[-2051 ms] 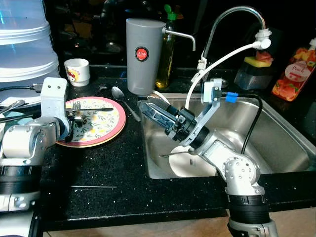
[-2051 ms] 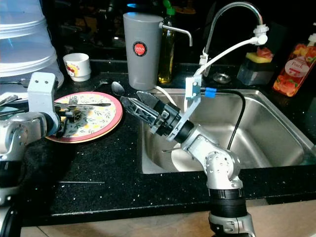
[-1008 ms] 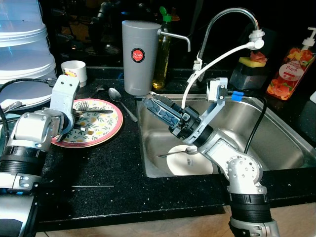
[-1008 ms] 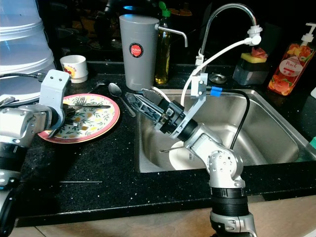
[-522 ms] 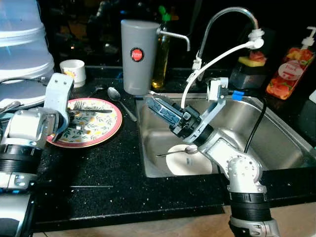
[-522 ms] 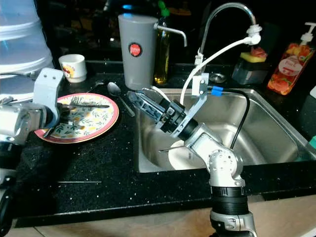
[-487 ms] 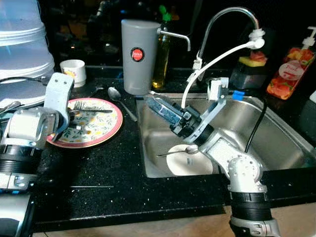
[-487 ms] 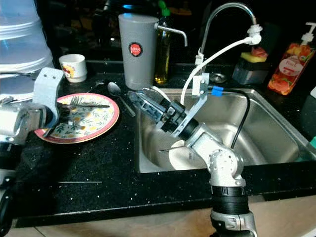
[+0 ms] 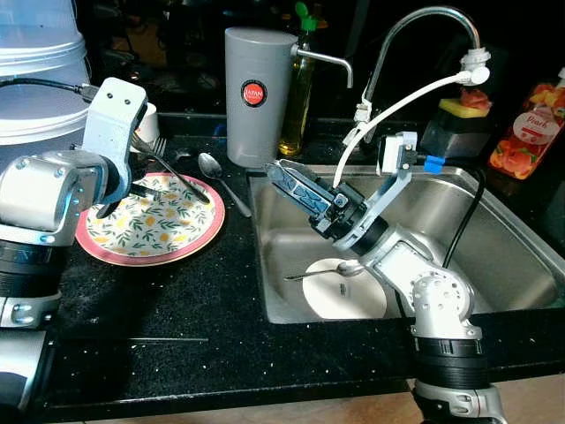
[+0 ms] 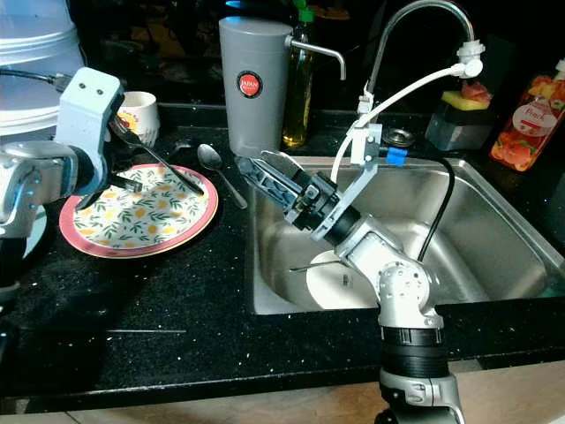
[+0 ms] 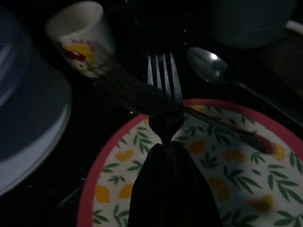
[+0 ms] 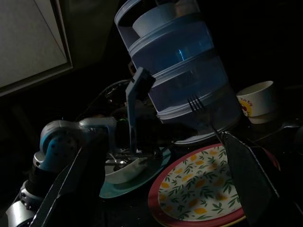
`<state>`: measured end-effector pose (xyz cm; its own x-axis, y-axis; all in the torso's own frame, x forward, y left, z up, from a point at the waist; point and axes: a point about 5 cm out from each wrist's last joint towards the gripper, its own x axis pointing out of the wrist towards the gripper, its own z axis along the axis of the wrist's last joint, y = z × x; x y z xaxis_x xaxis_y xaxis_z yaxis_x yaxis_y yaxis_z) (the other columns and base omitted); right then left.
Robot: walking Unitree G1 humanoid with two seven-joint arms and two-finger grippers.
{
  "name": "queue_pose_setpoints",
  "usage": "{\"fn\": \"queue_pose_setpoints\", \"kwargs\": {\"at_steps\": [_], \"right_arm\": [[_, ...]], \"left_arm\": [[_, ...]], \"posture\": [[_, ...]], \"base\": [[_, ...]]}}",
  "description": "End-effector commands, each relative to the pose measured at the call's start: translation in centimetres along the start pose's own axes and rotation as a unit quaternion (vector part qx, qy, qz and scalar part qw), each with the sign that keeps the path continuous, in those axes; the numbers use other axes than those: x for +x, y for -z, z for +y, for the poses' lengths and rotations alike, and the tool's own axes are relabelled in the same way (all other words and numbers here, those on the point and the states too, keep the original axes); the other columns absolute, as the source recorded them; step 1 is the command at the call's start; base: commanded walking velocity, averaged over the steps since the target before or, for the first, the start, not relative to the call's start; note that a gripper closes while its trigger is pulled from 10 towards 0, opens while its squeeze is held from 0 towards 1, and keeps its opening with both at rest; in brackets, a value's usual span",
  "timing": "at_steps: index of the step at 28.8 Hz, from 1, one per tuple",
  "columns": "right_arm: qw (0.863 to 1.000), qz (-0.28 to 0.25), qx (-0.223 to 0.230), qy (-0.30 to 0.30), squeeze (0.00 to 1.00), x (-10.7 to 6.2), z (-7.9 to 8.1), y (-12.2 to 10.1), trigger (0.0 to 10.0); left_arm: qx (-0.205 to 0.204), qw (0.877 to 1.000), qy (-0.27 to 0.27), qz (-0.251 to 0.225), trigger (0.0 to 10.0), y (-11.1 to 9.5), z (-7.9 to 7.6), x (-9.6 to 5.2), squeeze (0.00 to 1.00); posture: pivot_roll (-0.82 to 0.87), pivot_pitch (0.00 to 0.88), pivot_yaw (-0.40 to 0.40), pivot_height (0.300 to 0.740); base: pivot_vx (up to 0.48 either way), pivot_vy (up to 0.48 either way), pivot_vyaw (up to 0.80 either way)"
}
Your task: Kitchen organization
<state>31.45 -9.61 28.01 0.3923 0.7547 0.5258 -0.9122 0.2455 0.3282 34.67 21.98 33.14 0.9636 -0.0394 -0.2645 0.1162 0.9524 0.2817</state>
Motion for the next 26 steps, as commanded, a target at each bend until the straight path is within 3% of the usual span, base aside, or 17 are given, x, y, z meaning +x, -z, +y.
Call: {"fn": "queue_pose_setpoints", "kwargs": {"at_steps": [1,11,18,20,24,26], "right_arm": [[1.0,-0.002,0.004,-0.007,0.0,-0.1,0.0,-0.2,10.0],[1.0,-0.001,0.007,-0.017,0.0,0.1,0.3,-0.3,10.0],[1.0,-0.002,0.008,-0.018,0.0,0.1,0.3,-0.3,10.0],[1.0,-0.003,0.009,-0.019,0.0,0.1,0.3,-0.4,10.0],[1.0,-0.011,0.011,-0.022,0.0,0.2,0.4,-0.6,10.0],[1.0,-0.013,0.011,-0.022,0.0,0.2,0.4,-0.7,10.0]], "left_arm": [[0.015,1.0,-0.022,-0.006,0.0,-0.7,0.7,-0.7,0.0],[0.03,0.993,-0.101,-0.053,0.0,-2.6,2.7,-2.0,0.0],[0.029,0.989,-0.12,-0.079,0.0,-3.4,3.2,-2.2,0.0],[0.031,0.985,-0.136,-0.107,0.0,-4.3,3.5,-2.5,0.0],[0.057,0.959,-0.174,-0.218,0.0,-7.1,4.0,-3.6,0.0],[0.058,0.953,-0.178,-0.238,0.0,-7.6,4.0,-3.9,0.0]], "posture": [[0.11,0.047,-0.059,0.74],[0.11,0.044,-0.062,0.74],[0.11,0.044,-0.062,0.74],[0.11,0.043,-0.062,0.74],[0.11,0.041,-0.06,0.74],[0.11,0.041,-0.06,0.74]], "base": [[0.0,0.0,0.0],[0.0,0.0,0.0],[0.0,0.0,0.0],[0.0,0.0,0.0],[0.0,0.0,0.0],[0.0,0.0,0.0]]}}
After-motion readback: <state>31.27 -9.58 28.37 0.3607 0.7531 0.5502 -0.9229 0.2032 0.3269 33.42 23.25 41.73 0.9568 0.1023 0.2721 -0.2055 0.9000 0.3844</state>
